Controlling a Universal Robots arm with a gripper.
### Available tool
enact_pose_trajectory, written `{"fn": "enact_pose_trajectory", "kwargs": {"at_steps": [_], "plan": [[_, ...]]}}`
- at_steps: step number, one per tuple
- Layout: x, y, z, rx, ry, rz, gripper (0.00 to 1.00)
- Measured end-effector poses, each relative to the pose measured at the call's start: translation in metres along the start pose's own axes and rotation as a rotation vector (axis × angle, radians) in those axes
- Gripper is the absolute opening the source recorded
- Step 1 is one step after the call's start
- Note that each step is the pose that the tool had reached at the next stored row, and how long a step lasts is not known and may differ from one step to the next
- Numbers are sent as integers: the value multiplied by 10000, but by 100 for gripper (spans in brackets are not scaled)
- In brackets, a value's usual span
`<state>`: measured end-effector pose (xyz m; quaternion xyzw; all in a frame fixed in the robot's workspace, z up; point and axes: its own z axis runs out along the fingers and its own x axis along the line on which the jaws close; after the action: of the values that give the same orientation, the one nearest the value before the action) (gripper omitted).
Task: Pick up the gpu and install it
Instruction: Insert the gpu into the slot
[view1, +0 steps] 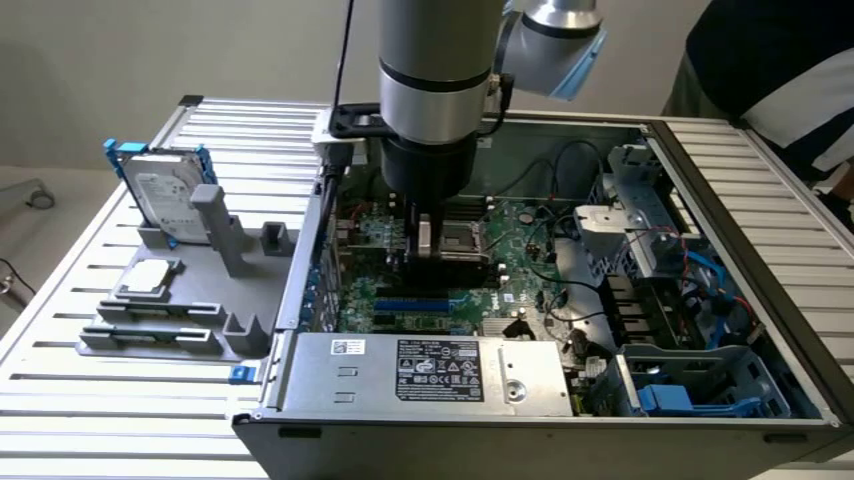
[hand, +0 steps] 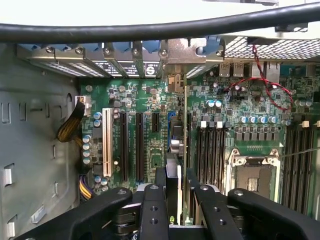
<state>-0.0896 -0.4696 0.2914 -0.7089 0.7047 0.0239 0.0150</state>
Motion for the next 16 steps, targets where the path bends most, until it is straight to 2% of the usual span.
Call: {"fn": "enact_pose_trajectory", "kwargs": {"at_steps": [11,16], "plan": [[13,15,189,-4,-1,1,27],[15,18,210,-65,1,4,27]]}}
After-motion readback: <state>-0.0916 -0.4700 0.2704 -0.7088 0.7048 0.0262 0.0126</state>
